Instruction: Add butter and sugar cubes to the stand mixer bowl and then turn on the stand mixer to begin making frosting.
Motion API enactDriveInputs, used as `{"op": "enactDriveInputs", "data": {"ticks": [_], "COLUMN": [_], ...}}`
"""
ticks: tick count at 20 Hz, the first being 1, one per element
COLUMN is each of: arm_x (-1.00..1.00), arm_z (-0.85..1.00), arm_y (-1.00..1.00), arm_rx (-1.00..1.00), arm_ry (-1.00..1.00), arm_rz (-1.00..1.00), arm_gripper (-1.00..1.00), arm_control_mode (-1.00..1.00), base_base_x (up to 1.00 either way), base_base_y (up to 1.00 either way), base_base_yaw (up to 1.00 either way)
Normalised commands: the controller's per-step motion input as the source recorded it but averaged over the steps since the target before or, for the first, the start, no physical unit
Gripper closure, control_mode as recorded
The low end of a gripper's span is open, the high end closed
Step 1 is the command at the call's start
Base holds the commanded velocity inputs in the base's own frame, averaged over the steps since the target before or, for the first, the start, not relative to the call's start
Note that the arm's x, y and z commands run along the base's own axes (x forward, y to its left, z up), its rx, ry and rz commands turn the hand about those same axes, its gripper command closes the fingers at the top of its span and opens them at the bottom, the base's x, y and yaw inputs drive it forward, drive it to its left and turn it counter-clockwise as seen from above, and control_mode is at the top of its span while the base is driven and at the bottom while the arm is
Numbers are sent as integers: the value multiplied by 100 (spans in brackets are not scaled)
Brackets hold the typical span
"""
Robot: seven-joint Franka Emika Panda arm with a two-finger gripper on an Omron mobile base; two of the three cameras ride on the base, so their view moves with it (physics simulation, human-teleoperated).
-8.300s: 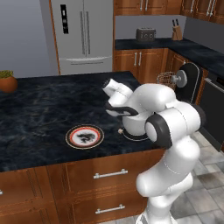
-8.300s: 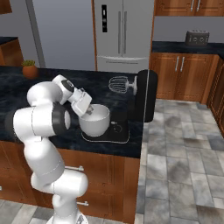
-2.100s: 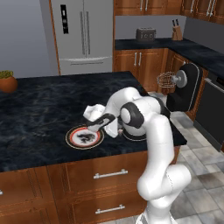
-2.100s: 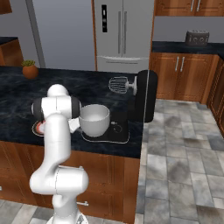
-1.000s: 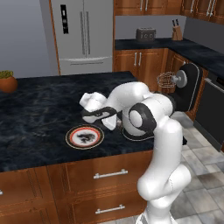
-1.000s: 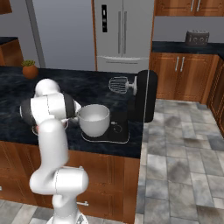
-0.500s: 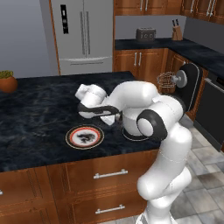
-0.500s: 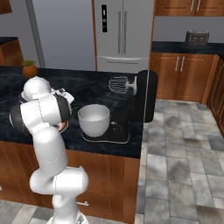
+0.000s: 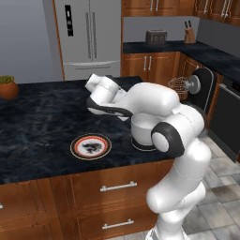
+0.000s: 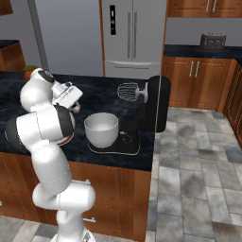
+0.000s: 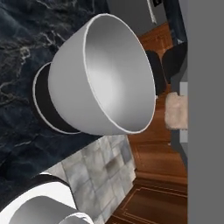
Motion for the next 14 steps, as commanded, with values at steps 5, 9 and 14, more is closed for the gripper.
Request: {"op": "enactDriveInputs", "data": {"ticks": [5,9,14], "arm_x": [27,3,0], "arm_z": [-21,-36,-41], "arm_y": [-72,-46,-33], "arm_rx": [0,5,9], "arm_ry": [0,0,0], "arm_rz": [0,0,0], "arm_gripper": [100,100,100], "arm_control_mode": [-100,-100,-100], "base_base_x": [0,0,0], "base_base_y": [0,0,0], "base_base_yaw": [0,0,0]}}
